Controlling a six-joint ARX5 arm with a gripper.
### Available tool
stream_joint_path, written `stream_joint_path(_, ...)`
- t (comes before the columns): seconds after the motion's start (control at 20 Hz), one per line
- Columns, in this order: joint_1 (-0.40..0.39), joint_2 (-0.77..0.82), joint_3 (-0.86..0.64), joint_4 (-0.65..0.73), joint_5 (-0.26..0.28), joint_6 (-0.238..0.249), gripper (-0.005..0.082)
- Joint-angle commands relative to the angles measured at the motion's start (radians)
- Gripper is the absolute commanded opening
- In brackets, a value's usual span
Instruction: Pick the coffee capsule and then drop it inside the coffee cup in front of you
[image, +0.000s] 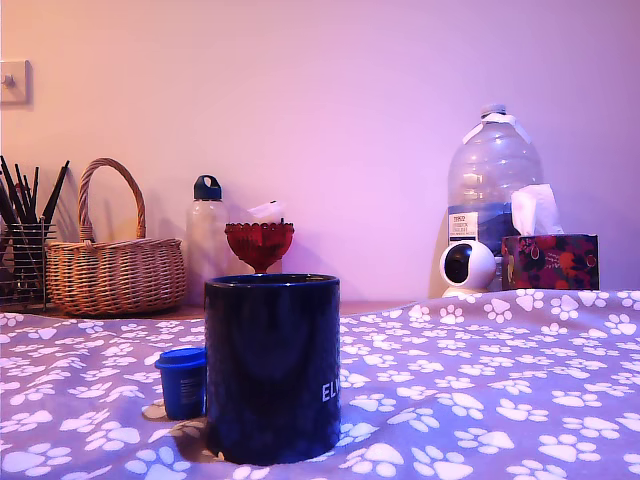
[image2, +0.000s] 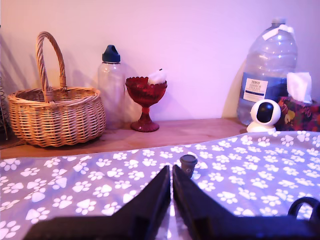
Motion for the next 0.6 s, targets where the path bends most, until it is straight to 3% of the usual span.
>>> stream_joint_path(0.0, -0.018, 0.057, 0.048, 0.013, -0.002, -0.004, -0.0019)
stream_joint_path(0.25, -0.082, 0.236, 0.136, 0.076, 0.019, 0.004, -0.0019)
stream_joint_path(0.35, -0.116, 0.295, 0.169, 0.102, 0.052, 0.041, -0.0019)
stream_joint_path(0.55, -0.187, 0.383, 0.194, 0.092, 0.064, 0.051, -0.0019)
